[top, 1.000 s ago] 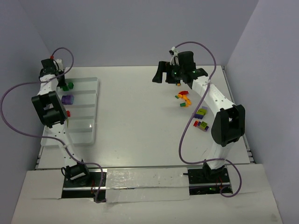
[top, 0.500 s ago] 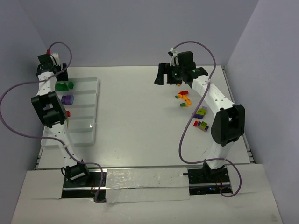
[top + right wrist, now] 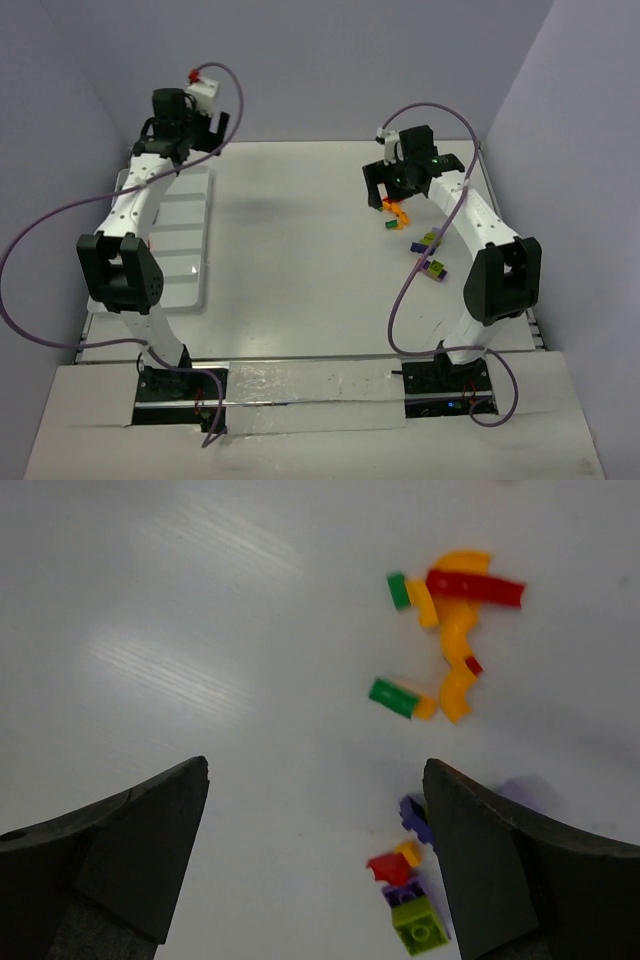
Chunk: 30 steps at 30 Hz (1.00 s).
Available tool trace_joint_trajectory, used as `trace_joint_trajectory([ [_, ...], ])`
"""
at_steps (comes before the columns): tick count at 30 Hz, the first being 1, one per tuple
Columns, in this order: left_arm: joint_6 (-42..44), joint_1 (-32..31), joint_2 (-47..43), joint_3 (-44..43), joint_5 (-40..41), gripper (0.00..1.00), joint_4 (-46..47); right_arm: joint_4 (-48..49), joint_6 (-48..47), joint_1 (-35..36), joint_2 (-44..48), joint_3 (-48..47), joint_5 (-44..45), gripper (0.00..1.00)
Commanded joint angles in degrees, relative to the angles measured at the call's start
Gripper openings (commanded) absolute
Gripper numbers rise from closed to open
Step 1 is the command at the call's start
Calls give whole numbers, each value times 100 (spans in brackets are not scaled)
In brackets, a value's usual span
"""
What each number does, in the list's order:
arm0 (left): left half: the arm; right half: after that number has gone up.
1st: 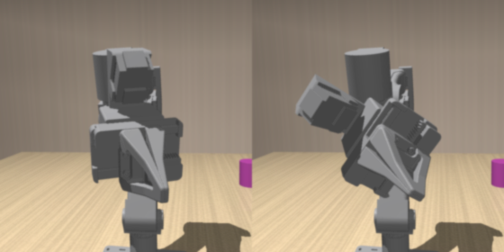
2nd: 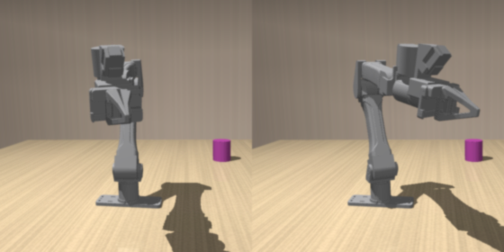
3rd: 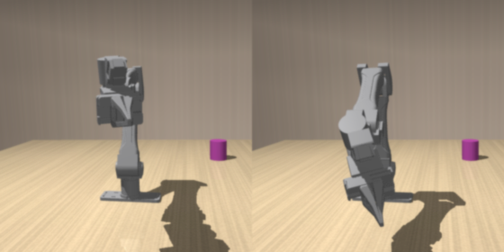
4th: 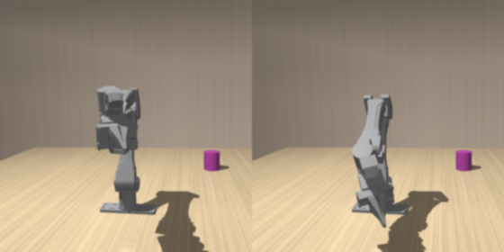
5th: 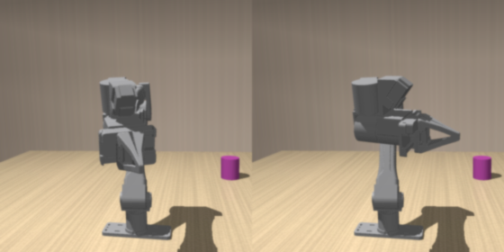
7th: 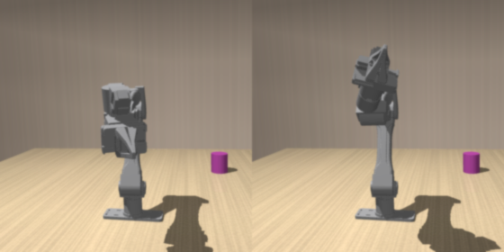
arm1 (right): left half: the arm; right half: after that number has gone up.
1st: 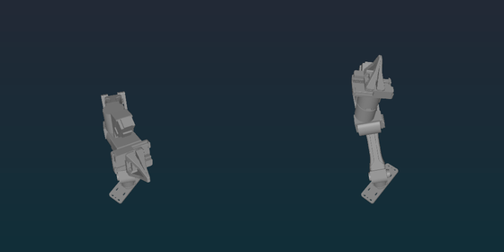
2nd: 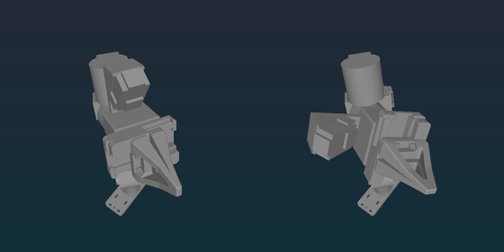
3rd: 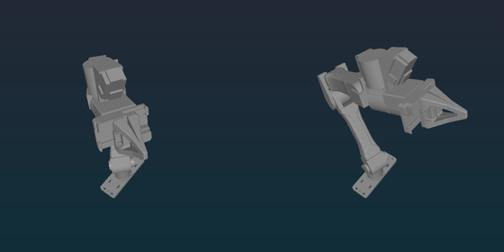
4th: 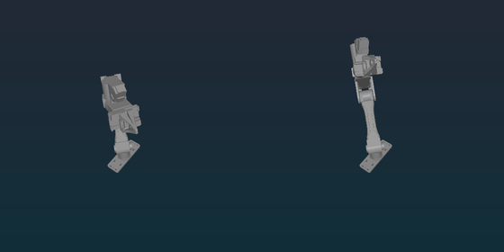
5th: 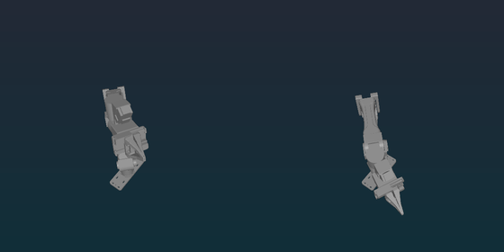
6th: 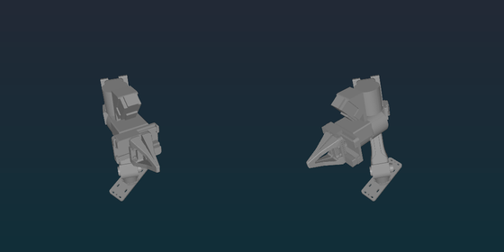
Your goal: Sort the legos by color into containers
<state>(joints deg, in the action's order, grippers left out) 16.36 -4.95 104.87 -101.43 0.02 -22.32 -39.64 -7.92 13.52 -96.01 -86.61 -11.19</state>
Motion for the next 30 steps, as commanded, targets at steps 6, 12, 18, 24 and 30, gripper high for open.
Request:
trace_joint_trajectory([
  [6,-696,-491,-535,1102,-2093,97,-644,-1270,-1115,-1141,492,666,496,85],
  [12,-468,-779,-946,1787,-2154,98,-422,-2097,-2165,-1703,1008,1249,211,82],
  [18,-510,-824,-935,1716,-2366,98,-554,-2311,-2797,-1721,995,1622,266,81],
  [24,-525,-859,-986,1767,-2380,98,-618,-2155,-3142,-1721,690,1769,275,74],
  [30,-472,-886,-985,1828,-2381,98,-642,-2054,-3391,-1721,366,1804,185,73],
])
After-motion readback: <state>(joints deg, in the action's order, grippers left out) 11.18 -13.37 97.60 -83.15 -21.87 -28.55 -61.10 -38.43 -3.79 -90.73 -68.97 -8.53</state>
